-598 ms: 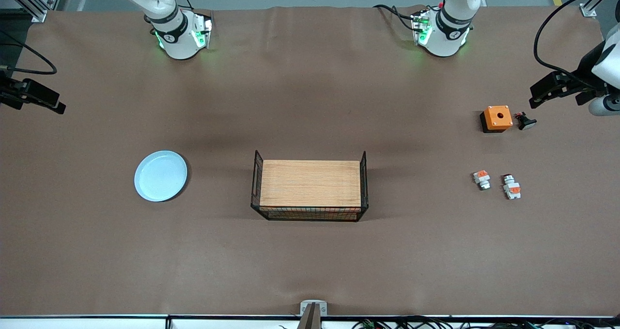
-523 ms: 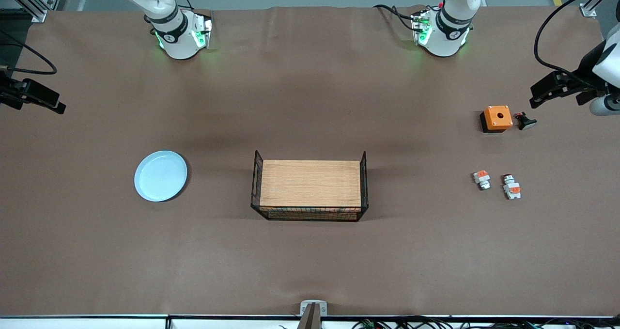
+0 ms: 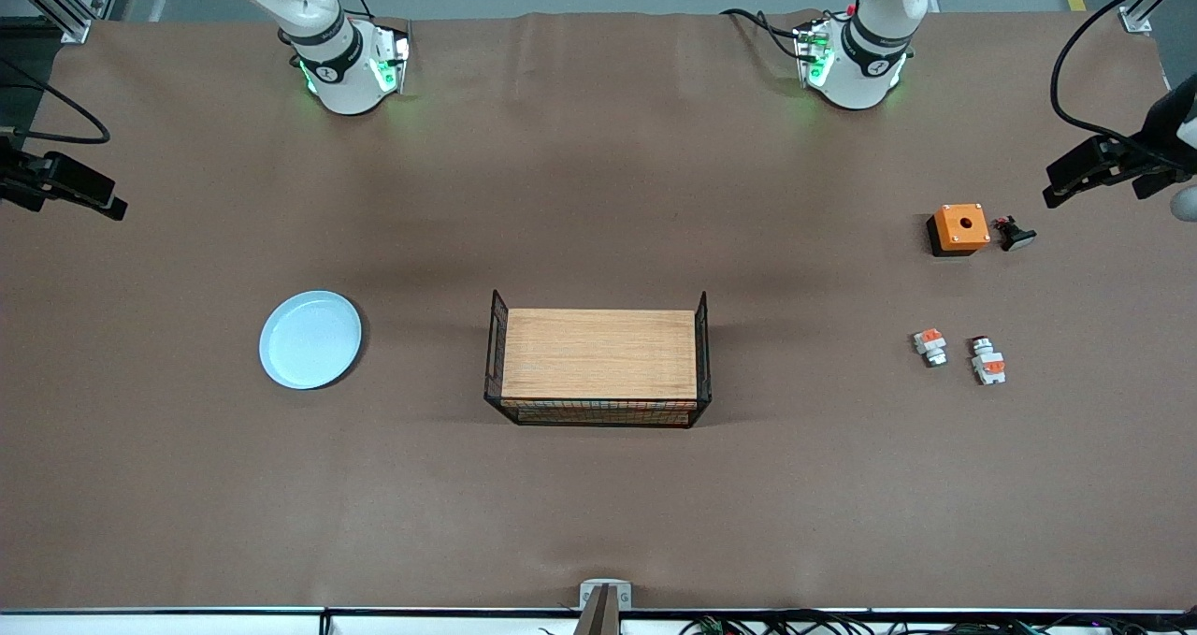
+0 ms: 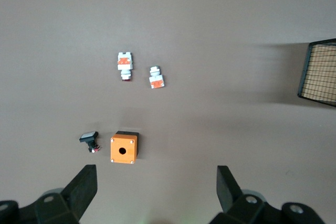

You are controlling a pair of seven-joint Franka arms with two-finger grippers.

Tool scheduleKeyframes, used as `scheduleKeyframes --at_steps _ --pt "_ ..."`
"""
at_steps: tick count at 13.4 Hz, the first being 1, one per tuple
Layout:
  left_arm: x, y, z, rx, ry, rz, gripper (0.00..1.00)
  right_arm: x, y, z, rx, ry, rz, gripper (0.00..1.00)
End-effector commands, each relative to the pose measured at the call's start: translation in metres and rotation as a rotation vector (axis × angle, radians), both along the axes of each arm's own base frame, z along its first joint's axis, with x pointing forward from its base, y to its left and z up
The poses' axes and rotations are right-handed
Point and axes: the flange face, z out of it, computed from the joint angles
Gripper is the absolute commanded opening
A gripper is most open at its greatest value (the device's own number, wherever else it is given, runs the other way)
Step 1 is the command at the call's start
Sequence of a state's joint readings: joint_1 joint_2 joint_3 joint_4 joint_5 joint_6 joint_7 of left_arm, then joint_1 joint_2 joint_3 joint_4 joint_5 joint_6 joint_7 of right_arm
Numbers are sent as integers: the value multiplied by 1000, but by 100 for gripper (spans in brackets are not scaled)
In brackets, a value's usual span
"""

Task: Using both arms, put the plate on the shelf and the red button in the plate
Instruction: 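Reach the right gripper toward the blue plate while the left gripper reaches the buttons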

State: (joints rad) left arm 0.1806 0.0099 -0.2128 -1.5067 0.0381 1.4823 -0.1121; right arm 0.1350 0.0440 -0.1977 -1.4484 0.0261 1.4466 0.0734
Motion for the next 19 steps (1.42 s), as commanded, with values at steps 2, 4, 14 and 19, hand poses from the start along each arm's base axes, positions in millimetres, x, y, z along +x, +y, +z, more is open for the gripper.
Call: scheduleKeyframes --at_steps 2,4,14,19 --pt "22 46 -50 -9 64 54 100 -1 -1 11 -2 -18 -8 100" --pt "40 68 -86 -20 67 78 100 0 0 12 -1 -21 -6 100" --pt "83 109 -306 33 17 59 99 26 -7 -47 -128 101 7 100" --pt "78 130 -397 -14 3 86 93 55 -22 -161 -149 161 9 100"
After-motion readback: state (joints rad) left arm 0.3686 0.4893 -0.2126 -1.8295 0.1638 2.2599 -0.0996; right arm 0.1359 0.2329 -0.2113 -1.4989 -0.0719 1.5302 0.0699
